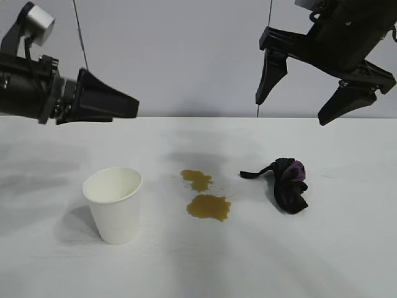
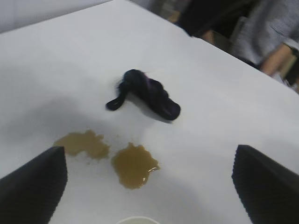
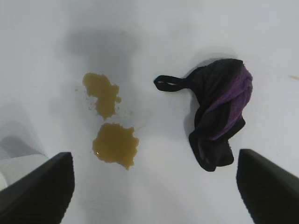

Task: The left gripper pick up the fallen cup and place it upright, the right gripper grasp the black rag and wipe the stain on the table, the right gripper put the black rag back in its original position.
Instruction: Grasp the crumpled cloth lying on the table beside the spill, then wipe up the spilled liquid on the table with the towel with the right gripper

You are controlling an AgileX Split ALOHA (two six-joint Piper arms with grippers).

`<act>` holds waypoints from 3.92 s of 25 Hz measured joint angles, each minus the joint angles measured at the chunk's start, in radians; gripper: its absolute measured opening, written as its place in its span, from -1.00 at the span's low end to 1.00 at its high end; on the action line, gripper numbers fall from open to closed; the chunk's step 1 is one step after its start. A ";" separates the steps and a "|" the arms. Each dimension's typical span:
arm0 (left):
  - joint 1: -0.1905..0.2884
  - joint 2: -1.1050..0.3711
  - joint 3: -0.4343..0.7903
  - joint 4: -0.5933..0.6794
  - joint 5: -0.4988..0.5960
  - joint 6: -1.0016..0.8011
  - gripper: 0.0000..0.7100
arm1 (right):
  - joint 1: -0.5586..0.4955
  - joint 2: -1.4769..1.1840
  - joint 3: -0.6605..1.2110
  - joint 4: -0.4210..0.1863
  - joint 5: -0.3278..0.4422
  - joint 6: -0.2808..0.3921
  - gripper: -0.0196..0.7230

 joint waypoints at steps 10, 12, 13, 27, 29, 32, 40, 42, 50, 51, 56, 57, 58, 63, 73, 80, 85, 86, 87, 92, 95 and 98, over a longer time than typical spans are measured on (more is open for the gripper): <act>-0.081 0.000 -0.121 0.242 0.056 -0.275 0.95 | 0.000 0.091 0.000 -0.115 -0.033 0.041 0.81; -0.081 0.001 -0.121 0.245 0.056 -0.278 0.95 | 0.000 0.139 0.000 -0.146 -0.044 0.058 0.81; -0.081 0.002 -0.121 0.245 0.056 -0.279 0.95 | 0.000 0.159 0.000 -0.154 -0.055 0.065 0.80; -0.081 0.002 -0.121 0.245 0.046 -0.281 0.95 | 0.000 0.297 0.000 -0.306 -0.127 0.200 -0.06; -0.081 0.002 -0.121 0.245 0.044 -0.281 0.95 | 0.000 0.299 0.000 -0.320 -0.132 0.208 -0.24; -0.081 0.002 -0.121 0.245 0.044 -0.281 0.95 | 0.000 0.318 -0.002 -0.325 -0.132 0.210 -0.32; -0.081 0.002 -0.121 0.245 0.044 -0.282 0.95 | 0.000 0.341 -0.006 -0.312 -0.136 0.211 -0.65; -0.081 0.002 -0.121 0.245 0.044 -0.282 0.95 | 0.000 0.341 -0.007 -0.305 -0.135 0.211 -0.79; -0.081 0.002 -0.121 0.245 0.044 -0.282 0.95 | 0.000 0.294 -0.083 -0.127 -0.065 0.092 -0.83; -0.081 0.002 -0.121 0.245 0.044 -0.282 0.95 | 0.001 0.283 -0.108 -0.088 -0.052 0.060 -0.83; -0.081 0.002 -0.121 0.245 0.045 -0.282 0.95 | 0.052 0.270 -0.197 0.026 0.001 -0.038 -0.83; -0.081 0.002 -0.121 0.245 0.045 -0.282 0.95 | 0.077 0.270 -0.201 0.031 -0.002 -0.043 -0.83; -0.081 0.002 -0.121 0.245 0.045 -0.282 0.95 | 0.103 0.270 -0.202 0.036 -0.004 -0.047 -0.83; -0.081 0.002 -0.121 0.245 0.052 -0.282 0.95 | 0.214 0.312 -0.204 0.040 -0.041 -0.053 -0.83; -0.081 0.002 -0.121 0.249 0.056 -0.282 0.95 | 0.262 0.478 -0.206 -0.047 -0.135 0.009 -0.83; -0.081 0.002 -0.121 0.249 0.056 -0.282 0.95 | 0.203 0.494 -0.218 -0.202 -0.197 0.185 -0.83; -0.081 0.002 -0.121 0.250 0.056 -0.282 0.95 | 0.148 0.495 -0.223 -0.225 -0.174 0.200 -0.83; -0.081 0.002 -0.121 0.250 0.056 -0.282 0.95 | 0.144 0.495 -0.225 -0.225 -0.160 0.192 -0.83; -0.081 0.002 -0.121 0.250 0.056 -0.282 0.95 | 0.143 0.493 -0.226 -0.221 -0.149 0.177 -0.84; -0.081 0.002 -0.121 0.250 0.052 -0.282 0.95 | 0.140 0.460 -0.218 -0.134 -0.068 0.083 -0.84; -0.081 0.002 -0.121 0.250 0.050 -0.282 0.95 | 0.142 0.434 -0.214 -0.107 -0.020 0.039 -0.84; -0.081 0.002 -0.121 0.252 0.047 -0.282 0.95 | 0.163 0.426 -0.212 -0.106 0.013 0.004 -0.84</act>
